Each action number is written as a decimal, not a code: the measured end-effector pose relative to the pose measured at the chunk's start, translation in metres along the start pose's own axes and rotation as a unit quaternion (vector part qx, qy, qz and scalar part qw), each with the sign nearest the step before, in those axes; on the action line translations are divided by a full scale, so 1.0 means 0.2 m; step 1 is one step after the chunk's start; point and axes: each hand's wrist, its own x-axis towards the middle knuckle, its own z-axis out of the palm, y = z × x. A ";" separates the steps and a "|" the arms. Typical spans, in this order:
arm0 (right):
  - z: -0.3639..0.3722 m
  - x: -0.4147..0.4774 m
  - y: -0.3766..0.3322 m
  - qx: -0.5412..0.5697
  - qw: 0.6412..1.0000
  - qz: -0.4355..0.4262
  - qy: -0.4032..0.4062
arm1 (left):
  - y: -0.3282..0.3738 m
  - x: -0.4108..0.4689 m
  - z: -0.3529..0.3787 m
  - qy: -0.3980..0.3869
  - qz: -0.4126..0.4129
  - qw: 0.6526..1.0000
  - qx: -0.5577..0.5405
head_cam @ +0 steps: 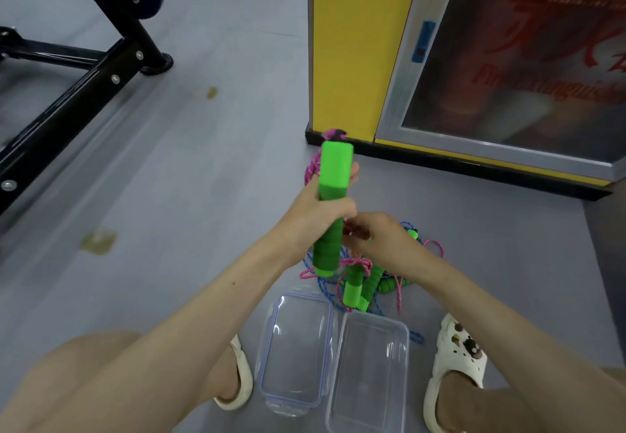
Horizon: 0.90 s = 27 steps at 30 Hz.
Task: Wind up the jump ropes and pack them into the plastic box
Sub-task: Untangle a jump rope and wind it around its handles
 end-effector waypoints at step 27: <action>-0.09 -0.01 0.01 -0.163 0.983 -0.045 0.068 | -0.03 0.05 -0.08 -0.231 -0.358 0.903 -0.058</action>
